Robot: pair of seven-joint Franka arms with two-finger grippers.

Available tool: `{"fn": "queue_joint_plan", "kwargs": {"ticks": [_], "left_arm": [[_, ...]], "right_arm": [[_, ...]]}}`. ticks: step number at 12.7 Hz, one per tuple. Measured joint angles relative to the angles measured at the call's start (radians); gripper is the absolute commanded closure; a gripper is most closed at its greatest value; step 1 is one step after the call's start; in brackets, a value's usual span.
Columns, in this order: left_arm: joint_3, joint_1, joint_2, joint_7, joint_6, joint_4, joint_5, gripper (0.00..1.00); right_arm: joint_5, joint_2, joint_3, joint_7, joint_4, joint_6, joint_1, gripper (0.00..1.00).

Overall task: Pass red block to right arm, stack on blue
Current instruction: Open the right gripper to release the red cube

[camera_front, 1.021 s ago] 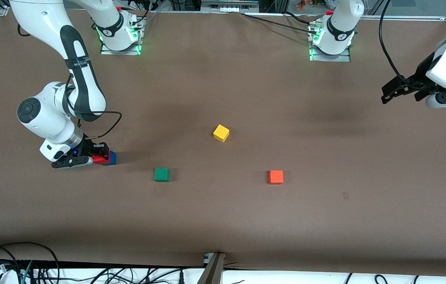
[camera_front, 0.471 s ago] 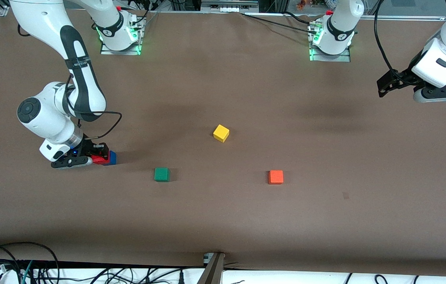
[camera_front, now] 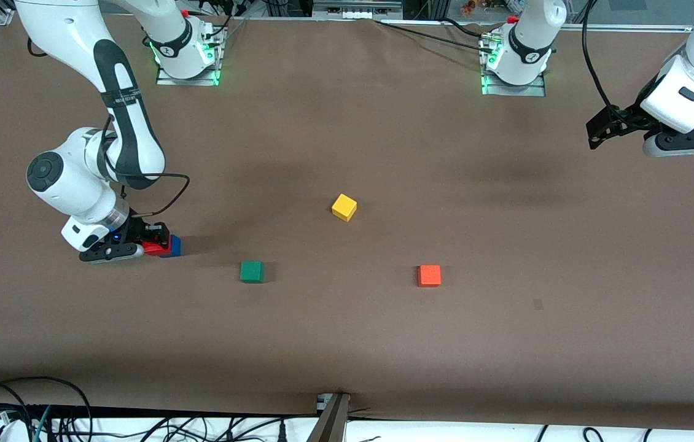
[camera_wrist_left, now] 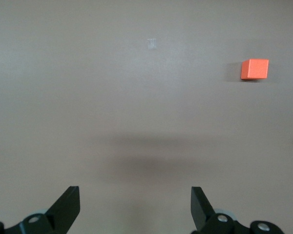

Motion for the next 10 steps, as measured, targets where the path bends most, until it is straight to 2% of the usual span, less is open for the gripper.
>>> {"fn": "queue_joint_plan", "kwargs": {"ticks": [1, 2, 3, 10], "left_arm": [[-0.001, -0.002, 0.0, 0.0, 0.0, 0.002, 0.0, 0.0], [-0.001, -0.003, 0.0, 0.0, -0.001, 0.003, 0.0, 0.0], [-0.001, -0.003, 0.0, 0.0, -0.002, 0.004, 0.0, 0.0], [0.0, -0.003, 0.0, 0.001, -0.004, 0.004, 0.0, 0.0]], "right_arm": [[0.0, 0.0, 0.0, 0.0, 0.0, 0.0, 0.0, 0.34], [0.0, 0.0, 0.0, 0.0, 0.0, 0.0, 0.0, 0.12], [0.0, 0.001, 0.0, 0.001, 0.0, 0.0, 0.0, 0.01], [0.0, 0.0, 0.0, 0.002, 0.006, -0.011, 0.0, 0.0]]}}
